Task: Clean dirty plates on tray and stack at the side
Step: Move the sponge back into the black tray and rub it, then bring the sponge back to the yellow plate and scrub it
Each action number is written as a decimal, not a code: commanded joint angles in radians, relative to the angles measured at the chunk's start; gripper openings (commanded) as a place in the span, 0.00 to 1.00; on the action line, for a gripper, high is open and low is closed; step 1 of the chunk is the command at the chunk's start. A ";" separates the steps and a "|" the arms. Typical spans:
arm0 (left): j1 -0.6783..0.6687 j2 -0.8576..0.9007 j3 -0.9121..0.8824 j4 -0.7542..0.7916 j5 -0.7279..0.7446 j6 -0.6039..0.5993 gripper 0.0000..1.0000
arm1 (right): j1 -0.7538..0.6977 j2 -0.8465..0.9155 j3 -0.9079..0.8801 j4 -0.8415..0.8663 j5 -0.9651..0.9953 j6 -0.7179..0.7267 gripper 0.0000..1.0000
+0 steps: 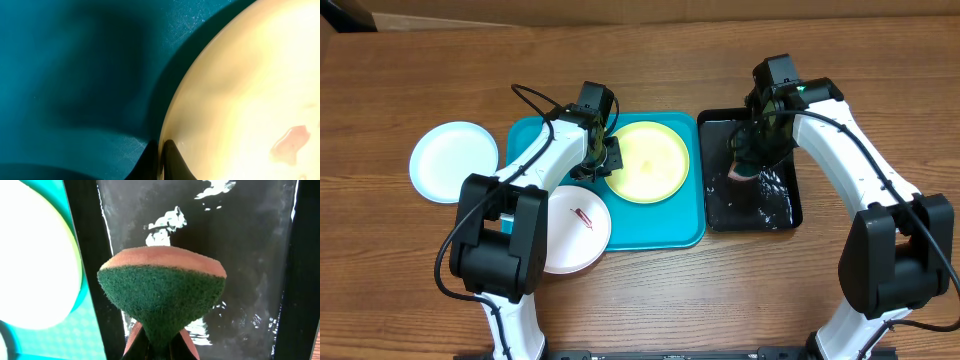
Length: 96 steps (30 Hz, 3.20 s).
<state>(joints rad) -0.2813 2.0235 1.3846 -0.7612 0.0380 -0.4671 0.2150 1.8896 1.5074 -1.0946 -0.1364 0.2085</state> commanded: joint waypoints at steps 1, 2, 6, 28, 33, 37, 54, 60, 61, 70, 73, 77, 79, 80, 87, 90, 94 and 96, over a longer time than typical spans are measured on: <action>-0.007 0.007 -0.016 -0.003 -0.011 0.018 0.04 | -0.008 -0.010 -0.007 0.020 -0.021 0.000 0.04; -0.007 0.008 -0.016 -0.003 -0.011 0.018 0.04 | -0.008 -0.010 -0.024 0.034 -0.010 0.000 0.04; -0.007 0.007 -0.016 -0.003 -0.011 0.018 0.04 | -0.009 -0.009 -0.122 0.124 0.045 0.001 0.04; -0.007 0.007 -0.016 0.002 -0.003 0.018 0.04 | 0.163 0.069 -0.023 0.425 -0.506 0.050 0.04; -0.007 0.008 -0.016 -0.002 -0.004 0.019 0.04 | 0.241 0.171 -0.023 0.522 -0.459 0.081 0.04; -0.007 0.008 -0.016 -0.005 -0.005 0.019 0.04 | 0.272 0.213 -0.023 0.543 -0.436 0.081 0.04; -0.007 0.007 -0.016 -0.004 -0.008 0.019 0.04 | 0.255 0.216 -0.045 0.600 -0.559 0.157 0.04; -0.007 0.008 -0.016 -0.005 -0.011 0.019 0.04 | 0.256 0.217 -0.068 0.591 -0.399 0.185 0.04; -0.007 0.008 -0.016 -0.005 -0.011 0.019 0.04 | 0.258 0.217 -0.080 0.597 -0.381 0.185 0.04; -0.007 0.008 -0.016 -0.004 -0.011 0.019 0.04 | 0.268 0.217 -0.150 0.686 -0.473 0.211 0.04; -0.007 0.007 -0.016 -0.005 -0.011 0.018 0.04 | 0.268 0.217 -0.150 0.687 -0.444 0.238 0.04; -0.007 0.007 -0.016 -0.005 -0.011 0.019 0.04 | 0.269 0.218 -0.160 0.640 -0.247 0.238 0.04; -0.007 0.007 -0.016 -0.005 -0.011 0.019 0.04 | 0.269 0.219 -0.160 0.622 -0.178 0.237 0.04; -0.007 0.007 -0.016 -0.005 -0.011 0.019 0.04 | 0.269 0.219 -0.160 0.618 -0.166 0.233 0.04; -0.007 0.007 -0.016 -0.005 -0.012 0.019 0.04 | 0.230 0.206 -0.109 0.602 -0.218 0.232 0.04; -0.007 0.008 -0.016 -0.005 -0.012 0.019 0.04 | 0.222 0.186 -0.081 0.589 -0.212 0.230 0.04; -0.007 0.008 -0.016 -0.005 -0.012 0.019 0.04 | 0.210 0.165 -0.057 0.568 -0.212 0.230 0.04; -0.007 0.007 -0.016 -0.005 -0.012 0.019 0.04 | 0.206 0.158 -0.051 0.564 -0.213 0.230 0.04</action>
<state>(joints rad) -0.2817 2.0235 1.3846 -0.7586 0.0418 -0.4671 0.4358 2.1044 1.4220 -0.5289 -0.3847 0.4404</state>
